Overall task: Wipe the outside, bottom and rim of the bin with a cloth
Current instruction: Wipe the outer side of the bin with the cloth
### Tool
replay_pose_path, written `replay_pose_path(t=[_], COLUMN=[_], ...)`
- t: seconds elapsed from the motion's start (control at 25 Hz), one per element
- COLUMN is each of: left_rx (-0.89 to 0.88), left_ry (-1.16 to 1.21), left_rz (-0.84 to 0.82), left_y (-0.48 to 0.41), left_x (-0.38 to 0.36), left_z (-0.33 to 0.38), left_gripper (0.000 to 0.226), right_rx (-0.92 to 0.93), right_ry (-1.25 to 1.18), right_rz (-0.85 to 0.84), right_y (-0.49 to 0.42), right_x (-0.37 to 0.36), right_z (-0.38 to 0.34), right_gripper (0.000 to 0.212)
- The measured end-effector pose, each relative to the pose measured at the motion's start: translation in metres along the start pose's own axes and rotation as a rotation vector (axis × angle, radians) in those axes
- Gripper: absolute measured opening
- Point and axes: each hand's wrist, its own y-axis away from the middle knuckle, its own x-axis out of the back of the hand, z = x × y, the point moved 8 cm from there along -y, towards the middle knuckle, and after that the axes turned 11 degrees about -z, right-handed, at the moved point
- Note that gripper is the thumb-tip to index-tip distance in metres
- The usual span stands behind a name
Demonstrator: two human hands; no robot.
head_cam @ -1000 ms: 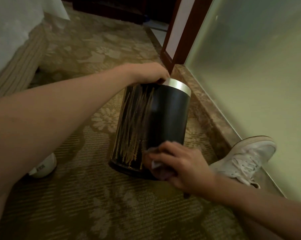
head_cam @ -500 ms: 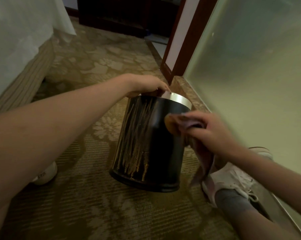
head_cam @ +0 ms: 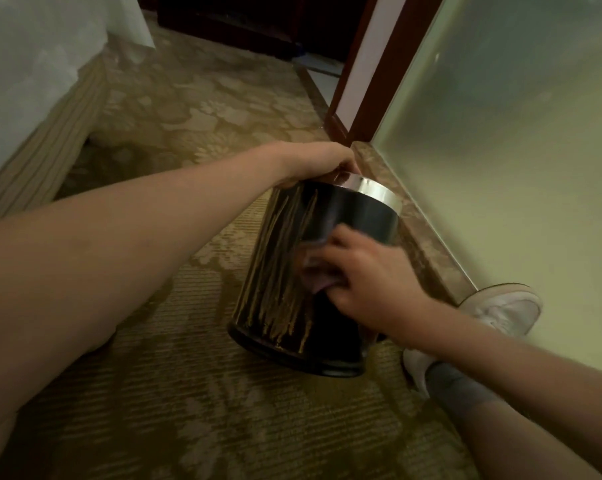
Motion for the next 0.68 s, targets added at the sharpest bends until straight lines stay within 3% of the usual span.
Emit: replay_pose_path(t=[0.16, 0.32, 0.36, 0.48, 0.56, 0.6, 0.68], left_rx=[-0.052, -0.113, -0.122, -0.147, -0.108, -0.074, -0.021], left_ry=[-0.152, -0.235, -0.256, -0.264, -0.227, -0.203, -0.123], left_rz=[0.036, 0.046, 0.045, 0.046, 0.055, 0.053, 0.009], left_y=[-0.006, -0.006, -0.008, -0.012, -0.011, -0.01, -0.01], left_x=[-0.001, -0.003, -0.005, -0.003, 0.004, 0.005, 0.003], left_z=[0.0, 0.007, 0.008, 0.007, 0.002, 0.0, -0.002], left_gripper=[0.031, 0.033, 0.033, 0.032, 0.032, 0.032, 0.029], right_rx=[0.133, 0.032, 0.007, -0.064, -0.137, -0.166, -0.183], right_ry=[-0.037, -0.177, -0.318, -1.043, -1.228, -1.171, -0.721], right_rz=[-0.166, -0.239, -0.306, -0.514, -0.41, -0.281, -0.007], right_y=[0.043, 0.062, 0.063, 0.061, 0.043, 0.032, 0.012], right_x=[-0.057, -0.065, -0.067, -0.053, -0.023, -0.001, 0.046], right_z=[-0.046, -0.04, -0.035, -0.019, 0.011, 0.028, 0.059], right_gripper=[0.041, 0.036, 0.035, 0.023, 0.027, 0.028, 0.026])
